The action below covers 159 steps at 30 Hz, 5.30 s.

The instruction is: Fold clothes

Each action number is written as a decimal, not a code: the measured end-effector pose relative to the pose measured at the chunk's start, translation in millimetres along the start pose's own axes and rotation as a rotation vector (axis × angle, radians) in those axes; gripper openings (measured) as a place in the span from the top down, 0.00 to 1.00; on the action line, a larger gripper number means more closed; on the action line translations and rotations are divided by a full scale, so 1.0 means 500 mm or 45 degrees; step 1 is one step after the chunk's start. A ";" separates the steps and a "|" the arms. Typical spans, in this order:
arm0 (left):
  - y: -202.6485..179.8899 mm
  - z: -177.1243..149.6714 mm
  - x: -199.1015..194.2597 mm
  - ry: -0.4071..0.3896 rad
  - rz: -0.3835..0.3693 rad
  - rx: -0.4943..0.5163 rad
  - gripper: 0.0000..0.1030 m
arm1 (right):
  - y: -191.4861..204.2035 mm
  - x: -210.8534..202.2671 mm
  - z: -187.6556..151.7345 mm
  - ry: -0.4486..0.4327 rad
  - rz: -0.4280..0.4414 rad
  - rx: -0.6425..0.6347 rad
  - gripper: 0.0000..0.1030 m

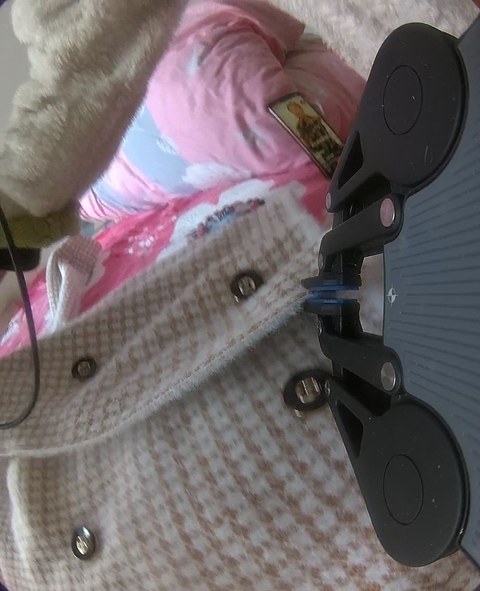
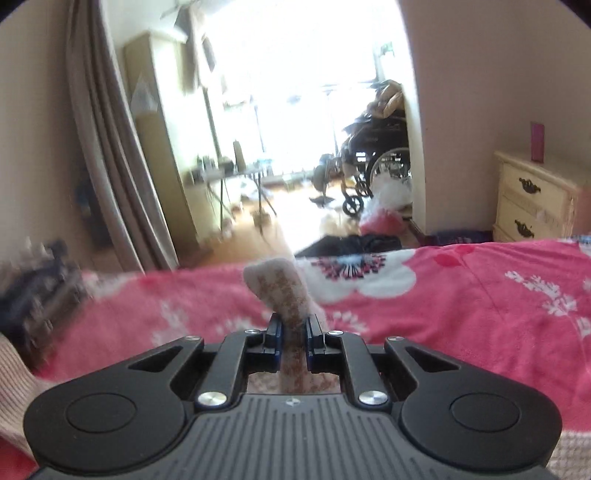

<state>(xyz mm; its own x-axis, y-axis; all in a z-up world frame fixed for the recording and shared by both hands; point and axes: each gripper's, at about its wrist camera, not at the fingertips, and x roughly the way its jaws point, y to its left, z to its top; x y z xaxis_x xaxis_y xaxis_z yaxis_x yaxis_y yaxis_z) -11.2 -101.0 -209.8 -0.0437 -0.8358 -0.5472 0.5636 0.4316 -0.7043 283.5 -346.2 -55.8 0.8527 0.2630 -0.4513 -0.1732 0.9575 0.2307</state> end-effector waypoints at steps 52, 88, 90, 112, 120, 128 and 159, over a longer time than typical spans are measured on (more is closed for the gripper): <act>0.017 -0.033 -0.002 -0.003 0.123 -0.060 0.96 | -0.029 0.143 -0.086 0.466 -0.213 -0.061 0.76; 0.021 -0.024 0.003 0.038 0.104 -0.127 0.95 | -0.013 0.261 -0.019 0.325 -0.184 0.076 0.79; 0.019 -0.025 0.002 0.031 0.107 -0.118 0.95 | -0.026 0.182 0.001 0.271 -0.181 0.091 0.79; 0.002 -0.010 -0.026 0.075 0.093 -0.187 0.75 | -0.042 -0.760 -0.411 0.600 -0.542 0.312 0.59; -0.001 -0.002 0.001 0.092 0.138 -0.319 0.73 | 0.103 -0.784 -0.513 0.651 -0.488 -0.271 0.58; -0.021 0.000 0.003 0.059 0.214 -0.329 0.98 | 0.160 -0.745 -0.616 0.748 -0.512 -0.670 0.53; 0.001 0.031 -0.070 0.216 0.199 -0.049 0.94 | 0.029 -0.816 -0.410 0.743 -0.249 -0.052 0.34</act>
<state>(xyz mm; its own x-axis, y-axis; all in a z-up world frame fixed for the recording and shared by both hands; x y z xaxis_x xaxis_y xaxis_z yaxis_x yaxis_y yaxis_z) 3.4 -77.1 -183.9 -0.0984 -0.6903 -0.7168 0.5428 0.5665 -0.6200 -167.8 -415.0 -45.1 0.4625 0.0928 -0.8818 -0.0697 0.9952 0.0682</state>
